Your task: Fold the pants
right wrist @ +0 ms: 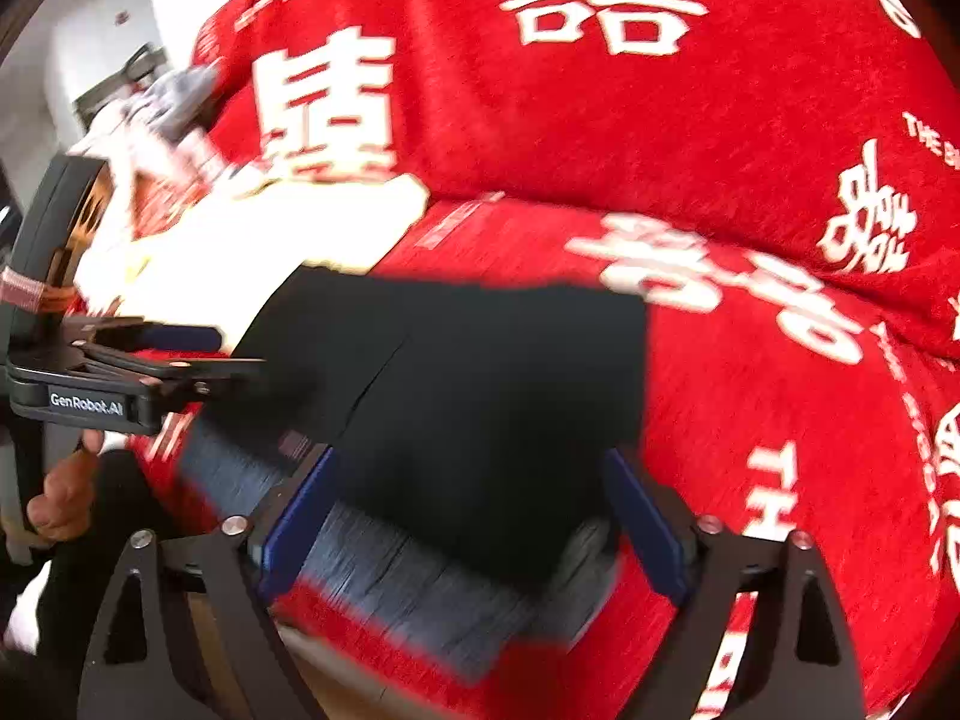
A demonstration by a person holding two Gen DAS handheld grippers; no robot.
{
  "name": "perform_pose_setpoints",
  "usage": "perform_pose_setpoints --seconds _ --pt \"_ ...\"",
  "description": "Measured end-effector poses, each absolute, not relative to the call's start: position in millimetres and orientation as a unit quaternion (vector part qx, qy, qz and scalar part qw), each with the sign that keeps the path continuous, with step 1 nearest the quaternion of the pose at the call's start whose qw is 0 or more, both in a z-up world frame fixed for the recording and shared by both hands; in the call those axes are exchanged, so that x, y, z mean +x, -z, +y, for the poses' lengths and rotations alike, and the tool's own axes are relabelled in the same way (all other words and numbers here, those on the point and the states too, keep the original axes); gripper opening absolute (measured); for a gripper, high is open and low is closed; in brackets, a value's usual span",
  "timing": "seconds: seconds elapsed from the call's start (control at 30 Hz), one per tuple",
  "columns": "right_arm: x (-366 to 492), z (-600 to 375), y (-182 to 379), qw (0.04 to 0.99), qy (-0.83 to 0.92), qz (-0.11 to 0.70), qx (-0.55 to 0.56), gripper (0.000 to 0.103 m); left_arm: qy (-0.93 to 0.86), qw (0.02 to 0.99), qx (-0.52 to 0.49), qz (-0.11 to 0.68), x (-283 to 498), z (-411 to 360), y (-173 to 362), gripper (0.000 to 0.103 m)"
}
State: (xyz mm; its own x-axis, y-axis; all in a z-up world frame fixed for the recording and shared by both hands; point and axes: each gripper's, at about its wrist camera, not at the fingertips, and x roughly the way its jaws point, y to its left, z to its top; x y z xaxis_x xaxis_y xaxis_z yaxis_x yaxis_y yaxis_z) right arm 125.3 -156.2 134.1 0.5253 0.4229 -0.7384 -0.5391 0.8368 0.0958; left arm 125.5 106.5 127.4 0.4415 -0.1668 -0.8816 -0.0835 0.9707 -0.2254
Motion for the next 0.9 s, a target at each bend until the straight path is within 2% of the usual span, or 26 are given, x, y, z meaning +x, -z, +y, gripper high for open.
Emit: perform_pose_setpoints --seconds 0.13,0.27,0.37,0.47,0.9 --pt "174 -142 -135 0.867 -0.27 0.416 -0.055 0.095 -0.014 0.815 -0.145 0.56 166 122 -116 0.086" --pt "197 -127 -127 0.859 -0.273 0.43 -0.058 0.096 -0.054 0.805 -0.11 0.58 187 120 -99 0.086" --pt "207 -120 -116 0.853 -0.27 0.442 -0.061 0.101 -0.054 0.794 -0.121 0.594 191 124 -84 0.086" --pt "214 -118 -104 0.846 -0.268 0.458 -0.055 0.102 -0.06 0.786 -0.129 0.602 193 130 -72 0.103" --pt "227 -109 -72 0.829 -0.253 0.49 -0.094 0.103 -0.048 0.773 -0.172 0.609 208 133 -49 0.103"
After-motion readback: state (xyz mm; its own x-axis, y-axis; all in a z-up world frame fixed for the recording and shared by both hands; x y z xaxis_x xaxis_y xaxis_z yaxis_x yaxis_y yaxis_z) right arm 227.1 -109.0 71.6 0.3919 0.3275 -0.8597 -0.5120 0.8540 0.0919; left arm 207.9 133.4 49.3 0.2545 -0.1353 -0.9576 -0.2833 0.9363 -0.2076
